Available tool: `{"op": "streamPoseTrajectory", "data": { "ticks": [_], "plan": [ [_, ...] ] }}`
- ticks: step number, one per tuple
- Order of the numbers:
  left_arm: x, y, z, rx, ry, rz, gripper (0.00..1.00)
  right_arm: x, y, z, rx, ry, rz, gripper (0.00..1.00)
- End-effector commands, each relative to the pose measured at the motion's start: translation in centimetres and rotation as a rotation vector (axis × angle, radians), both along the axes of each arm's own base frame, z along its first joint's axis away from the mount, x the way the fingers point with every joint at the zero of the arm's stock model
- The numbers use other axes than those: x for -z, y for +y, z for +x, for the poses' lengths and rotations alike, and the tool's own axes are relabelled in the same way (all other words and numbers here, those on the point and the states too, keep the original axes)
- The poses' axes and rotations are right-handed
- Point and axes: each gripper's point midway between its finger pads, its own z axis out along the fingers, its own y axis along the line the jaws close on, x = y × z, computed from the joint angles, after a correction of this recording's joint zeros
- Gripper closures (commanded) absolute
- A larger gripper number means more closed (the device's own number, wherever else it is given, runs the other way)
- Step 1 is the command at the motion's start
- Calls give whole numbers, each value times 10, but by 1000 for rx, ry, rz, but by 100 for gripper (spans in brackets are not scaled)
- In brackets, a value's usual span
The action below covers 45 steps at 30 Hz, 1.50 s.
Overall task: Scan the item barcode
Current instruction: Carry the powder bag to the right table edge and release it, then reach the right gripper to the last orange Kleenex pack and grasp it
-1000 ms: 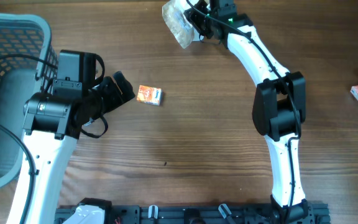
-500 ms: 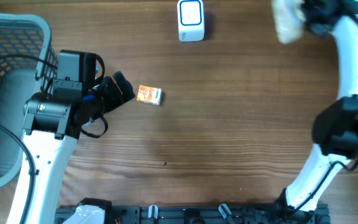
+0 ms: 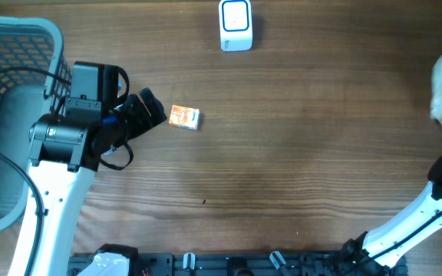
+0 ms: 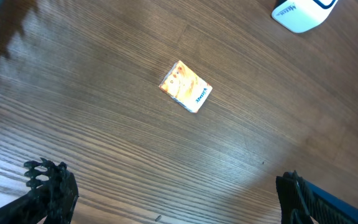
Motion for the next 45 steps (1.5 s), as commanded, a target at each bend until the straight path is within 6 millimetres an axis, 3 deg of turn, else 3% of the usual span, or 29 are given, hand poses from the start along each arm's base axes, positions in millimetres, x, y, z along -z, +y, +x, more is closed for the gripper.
{"op": "streamPoseTrajectory", "data": {
  "ticks": [1,4,6,7,9,11,14,15,16,17,21,24,28,32,35,39,42,45],
  "plan": [
    [-4,2,1,8,-17,7,0,6,4,8,-102,13,11,0],
    [-5,2,1,8,-18,7,0,-29,21,24,-172,-106,82,0],
    [-5,2,1,8,-18,7,0,-65,51,42,-280,-254,166,0],
    [-5,2,1,8,-18,7,0,-83,78,52,-362,-332,228,0],
    [-4,2,1,8,-17,7,0,-100,121,64,-523,-401,300,0],
    [-5,2,1,8,-18,7,0,-117,198,81,-868,-485,364,0],
    [-5,2,1,8,-18,7,0,-109,291,85,-1136,-423,391,0],
    [-5,2,1,8,-18,7,0,-105,338,84,-1293,-401,371,0],
    [-4,2,1,8,-17,7,0,-101,368,82,-1390,-378,350,0],
    [-5,2,1,8,-18,7,0,-91,408,77,-1485,-322,324,2],
    [-5,2,1,8,-18,7,0,-51,539,44,-1783,-218,314,5],
    [-4,2,1,8,-17,7,0,-13,599,25,-1850,-161,393,26],
    [-4,2,1,8,-17,7,0,34,657,-1,-1941,-83,475,30],
    [-5,2,1,8,-18,7,0,73,691,-17,-2009,-40,496,34],
    [-5,2,1,8,-18,7,0,100,695,-17,-1998,-9,525,39],
    [-5,2,1,8,-18,7,0,119,699,-14,-2007,-6,514,43],
    [-5,2,1,8,-18,7,0,125,699,-14,-1996,3,527,45],
    [-5,2,1,8,-18,7,0,127,695,-19,-1980,40,536,56]
  ]
}}
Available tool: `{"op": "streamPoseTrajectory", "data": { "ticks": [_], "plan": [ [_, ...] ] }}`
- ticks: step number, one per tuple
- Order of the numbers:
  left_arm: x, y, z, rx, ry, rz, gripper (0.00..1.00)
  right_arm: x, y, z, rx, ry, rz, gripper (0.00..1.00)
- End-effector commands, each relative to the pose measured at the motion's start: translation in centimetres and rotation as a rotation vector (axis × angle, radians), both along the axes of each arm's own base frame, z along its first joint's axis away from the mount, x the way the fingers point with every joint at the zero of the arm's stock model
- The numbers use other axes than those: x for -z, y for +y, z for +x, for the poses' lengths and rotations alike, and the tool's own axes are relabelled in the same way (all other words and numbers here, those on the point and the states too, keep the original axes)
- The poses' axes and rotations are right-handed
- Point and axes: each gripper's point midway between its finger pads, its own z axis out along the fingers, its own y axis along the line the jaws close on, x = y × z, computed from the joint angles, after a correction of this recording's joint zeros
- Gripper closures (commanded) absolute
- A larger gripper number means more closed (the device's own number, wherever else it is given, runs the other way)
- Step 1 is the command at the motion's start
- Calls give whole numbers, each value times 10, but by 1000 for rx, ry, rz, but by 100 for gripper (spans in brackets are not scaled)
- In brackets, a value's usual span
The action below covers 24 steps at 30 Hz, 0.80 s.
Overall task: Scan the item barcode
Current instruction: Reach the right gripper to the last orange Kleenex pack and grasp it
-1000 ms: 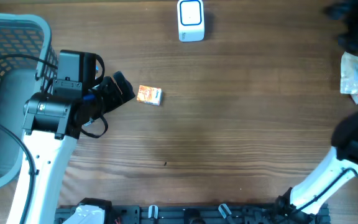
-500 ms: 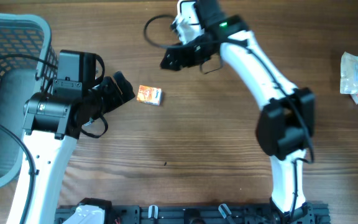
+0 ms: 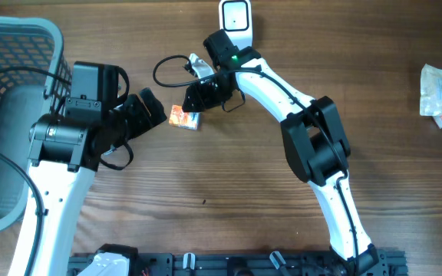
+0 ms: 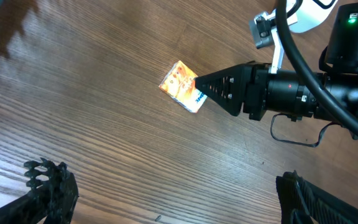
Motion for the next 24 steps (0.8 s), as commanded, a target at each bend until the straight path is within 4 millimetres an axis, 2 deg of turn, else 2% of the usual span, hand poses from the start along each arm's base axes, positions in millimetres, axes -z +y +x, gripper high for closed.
{"op": "streamPoseTrajectory", "data": {
  "ticks": [1,4,5,7,9,12,16,17,19,22,24],
  "plan": [
    [-5,2,1,8,-18,7,0,18,-13,-7,24,49,-87,63],
    [-5,2,1,8,-18,7,0,20,-40,-18,48,74,-239,68],
    [-5,2,1,8,-18,7,0,11,-50,-21,56,72,-281,68],
    [-5,2,1,8,-18,7,0,-10,-54,-22,68,49,-290,67],
    [-5,2,1,8,-18,7,0,-34,-48,-12,90,-13,-245,64],
    [-5,2,1,8,-18,7,0,-41,-35,9,150,-71,-183,60],
    [-5,2,1,8,-18,7,0,-52,-3,15,83,-172,-74,50],
    [-5,2,1,8,-18,7,0,-52,1,13,57,-188,-67,48],
    [-5,2,1,8,-18,7,0,-38,9,4,37,-194,-65,48],
    [-5,2,1,8,-18,7,0,-1,3,-8,76,-136,-89,50],
    [-5,2,1,8,-18,7,0,12,-4,-18,72,-103,-115,55]
  ]
}}
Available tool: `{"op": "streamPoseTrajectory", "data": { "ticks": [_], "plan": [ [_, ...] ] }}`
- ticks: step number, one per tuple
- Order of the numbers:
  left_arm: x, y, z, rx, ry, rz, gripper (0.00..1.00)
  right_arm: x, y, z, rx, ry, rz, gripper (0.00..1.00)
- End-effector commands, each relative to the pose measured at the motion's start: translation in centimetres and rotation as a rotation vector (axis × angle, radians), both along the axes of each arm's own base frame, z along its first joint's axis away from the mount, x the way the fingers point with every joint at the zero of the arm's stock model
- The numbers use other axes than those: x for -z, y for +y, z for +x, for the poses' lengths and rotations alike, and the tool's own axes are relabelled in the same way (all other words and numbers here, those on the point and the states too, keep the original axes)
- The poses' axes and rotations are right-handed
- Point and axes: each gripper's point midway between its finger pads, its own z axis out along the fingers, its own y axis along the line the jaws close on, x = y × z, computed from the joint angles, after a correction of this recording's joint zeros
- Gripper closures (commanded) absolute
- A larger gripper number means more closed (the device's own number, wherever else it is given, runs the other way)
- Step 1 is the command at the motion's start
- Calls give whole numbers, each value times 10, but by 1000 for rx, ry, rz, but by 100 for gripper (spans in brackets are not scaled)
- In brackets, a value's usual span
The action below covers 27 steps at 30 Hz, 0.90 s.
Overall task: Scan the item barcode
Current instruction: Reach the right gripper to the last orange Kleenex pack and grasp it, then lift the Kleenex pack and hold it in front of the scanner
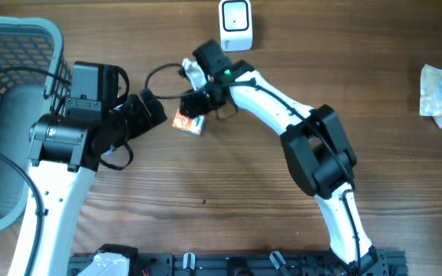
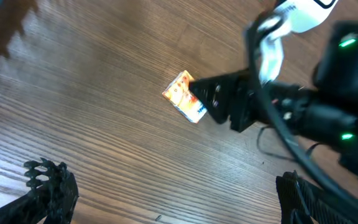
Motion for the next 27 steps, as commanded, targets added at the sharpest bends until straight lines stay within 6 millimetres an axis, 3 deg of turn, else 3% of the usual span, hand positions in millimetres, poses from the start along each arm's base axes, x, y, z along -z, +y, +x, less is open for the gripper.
{"op": "streamPoseTrajectory", "data": {
  "ticks": [1,3,5,8,10,12,17,20,25,27],
  "plan": [
    [-5,2,1,8,-18,7,0,9,-11,-16,13,68,-29,55],
    [-5,2,1,8,-18,7,0,7,-22,-22,26,104,-71,58],
    [-5,2,1,8,-18,7,0,-9,-45,-17,117,110,-142,57],
    [-5,2,1,8,-18,7,0,-55,-89,-4,272,30,-243,50],
    [-5,2,1,8,-18,7,0,-72,-88,-1,249,-5,-205,48],
    [-5,2,1,8,-18,7,0,-77,-58,-17,-1,-22,-57,44],
    [-5,2,1,8,-18,7,0,-26,-51,-34,-26,28,-45,47],
    [-5,2,1,8,-18,7,0,6,-50,-41,72,78,-15,57],
    [-5,2,1,8,-18,7,0,23,-40,-45,79,102,71,58],
    [-5,2,1,8,-18,7,0,23,-40,-46,86,109,69,71]
  ]
}}
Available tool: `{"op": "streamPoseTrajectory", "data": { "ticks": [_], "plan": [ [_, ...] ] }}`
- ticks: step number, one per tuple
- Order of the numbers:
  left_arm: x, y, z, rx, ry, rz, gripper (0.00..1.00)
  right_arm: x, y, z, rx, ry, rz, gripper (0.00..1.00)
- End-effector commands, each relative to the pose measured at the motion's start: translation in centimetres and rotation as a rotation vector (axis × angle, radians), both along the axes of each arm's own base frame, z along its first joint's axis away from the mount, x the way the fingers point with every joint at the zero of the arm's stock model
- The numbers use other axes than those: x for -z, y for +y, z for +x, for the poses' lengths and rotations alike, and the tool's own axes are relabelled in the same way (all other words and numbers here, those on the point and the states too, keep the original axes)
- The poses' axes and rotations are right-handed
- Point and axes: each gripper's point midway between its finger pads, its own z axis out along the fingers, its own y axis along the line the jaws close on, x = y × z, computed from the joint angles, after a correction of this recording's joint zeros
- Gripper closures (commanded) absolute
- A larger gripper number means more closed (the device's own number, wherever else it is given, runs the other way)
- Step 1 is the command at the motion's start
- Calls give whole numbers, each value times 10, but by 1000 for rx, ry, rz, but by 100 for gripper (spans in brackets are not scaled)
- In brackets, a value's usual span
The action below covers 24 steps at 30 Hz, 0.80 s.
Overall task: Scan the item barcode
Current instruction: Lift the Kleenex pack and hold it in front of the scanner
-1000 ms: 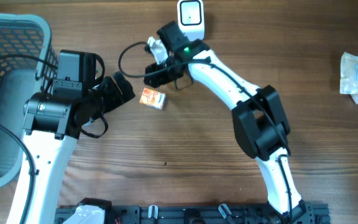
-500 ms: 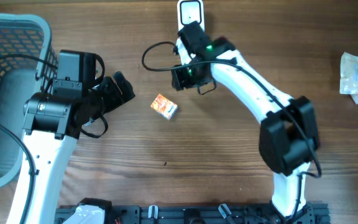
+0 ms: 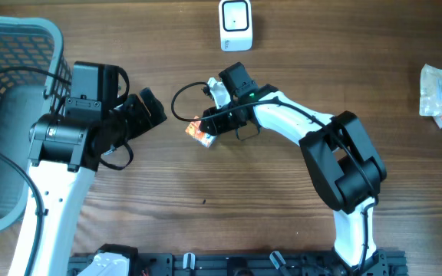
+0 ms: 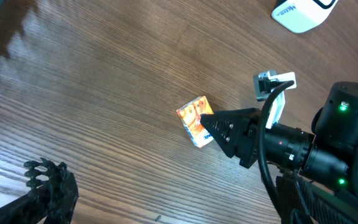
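Observation:
The item is a small orange box [image 3: 198,132], also seen tilted in the left wrist view [image 4: 194,117]. My right gripper [image 3: 208,129] is shut on the box's right end, its dark pointed fingers [image 4: 224,126] meeting the box. Whether the box is clear of the wood I cannot tell. The white barcode scanner [image 3: 235,24] stands at the far edge, and its corner [image 4: 300,12] shows at the top right of the left wrist view. My left gripper [image 3: 146,113] stands open to the left of the box, its fingers [image 4: 50,185] empty.
A grey mesh basket [image 3: 18,38] fills the far left of the table. A crumpled pale bag [image 3: 440,86] and a blue thing lie at the right edge. The right arm [image 3: 336,161] spans the middle of the table.
The box has moved to the right and a little toward the front, away from my left gripper, with my right gripper on it. The left arm has not moved.
First the box lay alone beside my open left gripper, with the right arm at the table's right edge. Then my right gripper was at the box's right end. Then the box stood tilted in its fingers, and now it sits further right.

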Motion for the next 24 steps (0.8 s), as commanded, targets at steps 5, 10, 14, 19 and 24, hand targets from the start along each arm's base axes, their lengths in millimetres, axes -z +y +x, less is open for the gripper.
{"op": "streamPoseTrajectory", "data": {
  "ticks": [5,10,14,19,24],
  "plan": [
    [-4,2,1,8,-17,7,0,-8,-18,9,112,38,-36,95],
    [-5,2,1,8,-18,7,0,-114,-117,56,426,-306,-365,95],
    [-5,2,1,8,-18,7,0,-179,-169,81,644,-576,-518,95],
    [-5,2,1,8,-18,7,0,-210,-158,121,439,-874,-605,95],
    [-4,2,1,8,-17,7,0,-258,-133,159,396,-1145,-504,95]
  ]
}}
